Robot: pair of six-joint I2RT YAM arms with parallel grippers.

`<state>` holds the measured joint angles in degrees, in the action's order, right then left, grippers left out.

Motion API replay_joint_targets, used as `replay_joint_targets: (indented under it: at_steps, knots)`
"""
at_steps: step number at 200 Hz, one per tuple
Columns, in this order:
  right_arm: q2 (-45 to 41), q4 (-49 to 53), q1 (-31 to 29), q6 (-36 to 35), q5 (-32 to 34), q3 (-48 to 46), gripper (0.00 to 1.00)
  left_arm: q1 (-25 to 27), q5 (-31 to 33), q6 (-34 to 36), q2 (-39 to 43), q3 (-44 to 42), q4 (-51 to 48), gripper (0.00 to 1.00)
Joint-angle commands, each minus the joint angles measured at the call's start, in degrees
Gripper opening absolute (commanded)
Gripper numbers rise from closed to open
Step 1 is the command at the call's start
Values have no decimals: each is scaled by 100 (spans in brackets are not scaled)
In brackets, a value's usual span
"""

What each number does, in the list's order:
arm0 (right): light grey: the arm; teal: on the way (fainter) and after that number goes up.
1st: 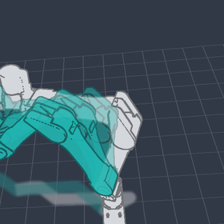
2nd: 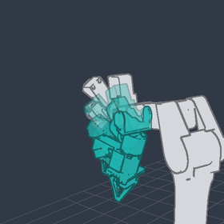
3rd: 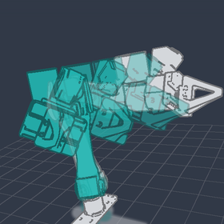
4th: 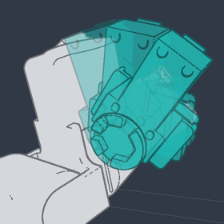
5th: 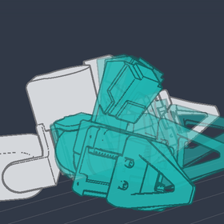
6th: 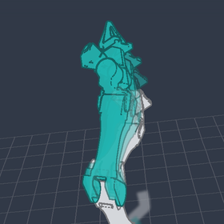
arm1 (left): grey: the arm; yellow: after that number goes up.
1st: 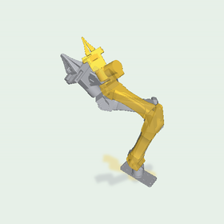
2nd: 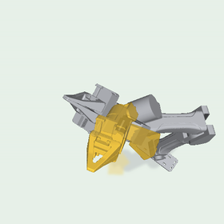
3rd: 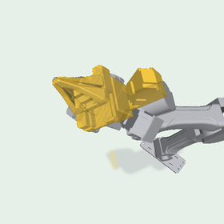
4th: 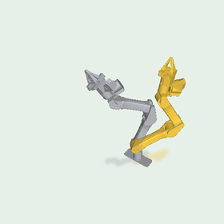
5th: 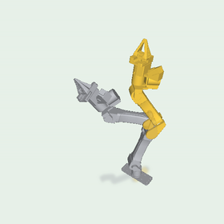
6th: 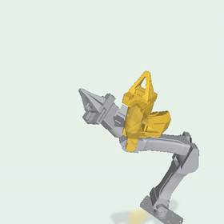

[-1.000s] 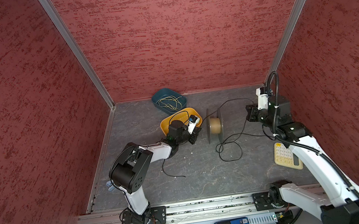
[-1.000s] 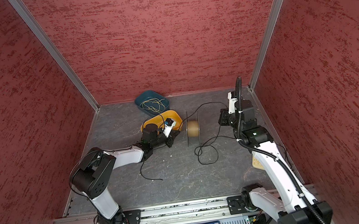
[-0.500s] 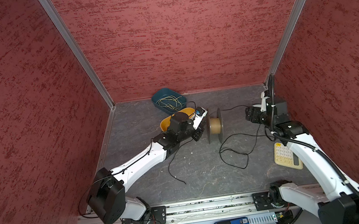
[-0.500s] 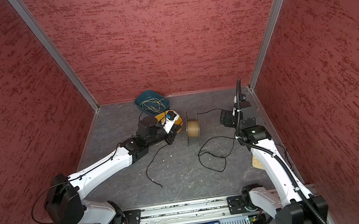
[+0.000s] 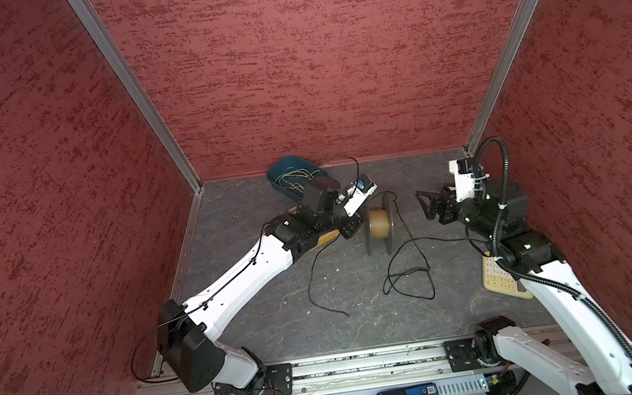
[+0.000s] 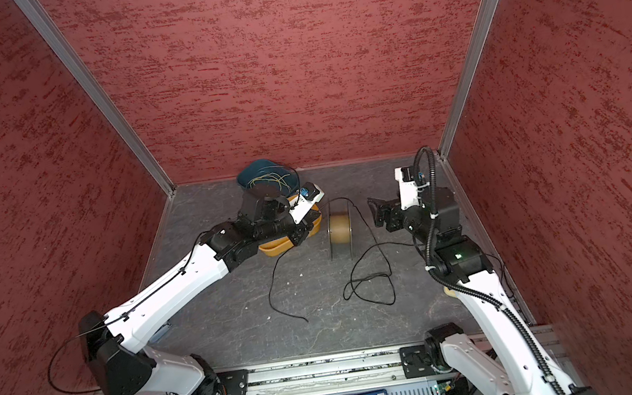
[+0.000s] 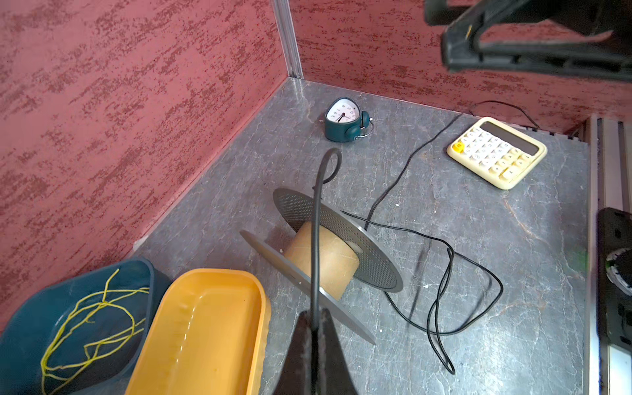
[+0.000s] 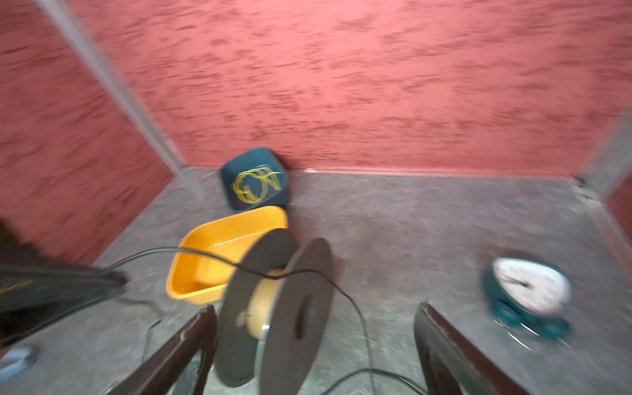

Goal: Wrap the cables

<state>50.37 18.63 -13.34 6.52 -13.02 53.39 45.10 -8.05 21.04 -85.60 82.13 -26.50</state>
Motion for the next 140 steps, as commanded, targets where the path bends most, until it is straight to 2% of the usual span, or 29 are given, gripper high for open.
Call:
replay_joint_targets:
  at_steps: [1,46,97,105,113,140]
  knots:
    - [200,-232,-307,-488,-439,-22,89,78,-160,401,-169,339,-622,0]
    - [587,-541,-1049,-1023,133,-39,88,122,-657,480,-403,929,-1273,0]
    - [1167,-818,-1383,-1359,475,231,83,175,-869,546,-512,1269,-1694,0]
    - [1168,-894,-1410,-1408,431,191,78,170,-882,553,-515,1262,-1716,0]
    - [1168,-950,-1416,-1440,393,164,69,157,-882,553,-523,1262,-1731,0]
    - [1138,-1075,-1425,-1429,344,107,32,113,-910,511,-533,1193,-1706,0]
